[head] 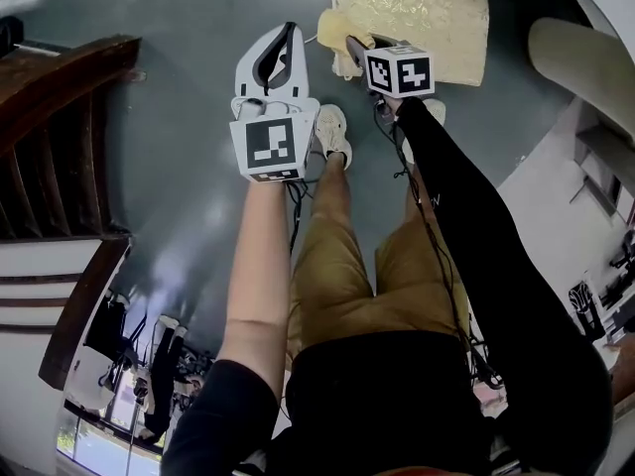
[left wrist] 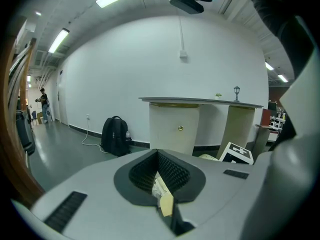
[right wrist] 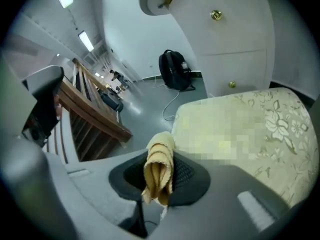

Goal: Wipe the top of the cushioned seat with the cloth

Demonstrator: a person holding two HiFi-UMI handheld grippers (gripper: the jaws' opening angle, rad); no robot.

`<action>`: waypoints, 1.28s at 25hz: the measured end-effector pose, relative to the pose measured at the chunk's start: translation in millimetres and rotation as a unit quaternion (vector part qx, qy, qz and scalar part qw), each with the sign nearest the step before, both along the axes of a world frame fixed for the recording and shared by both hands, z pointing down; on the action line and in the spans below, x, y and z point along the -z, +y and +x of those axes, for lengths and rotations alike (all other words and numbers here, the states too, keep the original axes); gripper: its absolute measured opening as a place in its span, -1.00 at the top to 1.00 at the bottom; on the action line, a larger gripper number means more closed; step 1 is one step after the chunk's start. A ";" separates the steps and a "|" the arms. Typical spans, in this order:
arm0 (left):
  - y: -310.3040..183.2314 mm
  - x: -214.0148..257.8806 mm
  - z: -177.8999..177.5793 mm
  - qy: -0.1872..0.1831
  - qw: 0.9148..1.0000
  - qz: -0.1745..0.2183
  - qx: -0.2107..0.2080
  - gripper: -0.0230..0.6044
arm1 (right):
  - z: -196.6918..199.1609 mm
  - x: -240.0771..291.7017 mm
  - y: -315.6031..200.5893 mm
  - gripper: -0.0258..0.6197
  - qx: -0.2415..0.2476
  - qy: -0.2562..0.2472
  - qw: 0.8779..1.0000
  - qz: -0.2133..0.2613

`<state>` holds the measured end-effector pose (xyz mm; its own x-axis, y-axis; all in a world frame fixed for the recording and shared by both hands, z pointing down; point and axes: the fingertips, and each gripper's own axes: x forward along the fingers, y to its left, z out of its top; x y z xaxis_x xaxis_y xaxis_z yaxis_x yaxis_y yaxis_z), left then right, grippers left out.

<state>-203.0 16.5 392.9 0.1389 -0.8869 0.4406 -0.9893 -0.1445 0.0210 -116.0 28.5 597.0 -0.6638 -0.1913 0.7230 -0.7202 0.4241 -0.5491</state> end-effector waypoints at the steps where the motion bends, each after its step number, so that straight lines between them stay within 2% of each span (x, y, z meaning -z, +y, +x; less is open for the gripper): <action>1: 0.3 -1.2 -1.3 0.000 1.000 0.000 -0.001 0.90 | 5.1 -6.4 -3.1 0.73 -0.004 0.019 1.000 0.001; 5: 1.8 -4.4 0.7 0.003 1.000 -0.002 -0.004 0.91 | 34.3 -12.0 -15.4 0.73 -0.017 0.050 0.998 0.018; 8: -1.5 -2.7 13.8 0.003 1.000 -0.001 -0.008 0.91 | 72.1 -12.2 -25.6 0.73 -0.033 0.073 0.996 0.029; 17: -24.3 2.7 86.5 0.004 0.999 0.001 -0.037 0.90 | 211.8 -14.8 -54.6 0.73 -0.080 0.129 0.987 0.044; 25: -32.3 1.1 149.2 0.000 0.999 -0.005 -0.045 0.91 | 331.6 -18.4 -65.1 0.73 -0.117 0.181 0.976 0.043; 28: -33.0 1.0 166.0 0.003 0.999 -0.005 -0.043 0.90 | 361.0 -17.0 -65.6 0.73 -0.122 0.198 0.972 0.042; 32: -31.2 -1.3 183.7 0.003 0.999 -0.008 -0.044 0.91 | 377.2 -10.8 -68.5 0.73 -0.119 0.199 0.971 0.052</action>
<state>-19.3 -14.7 394.2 0.2183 -0.8644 0.4530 -0.9727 -0.2300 0.0300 261.3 -40.0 607.9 -0.2647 -0.3910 0.8815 -0.9508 0.2586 -0.1708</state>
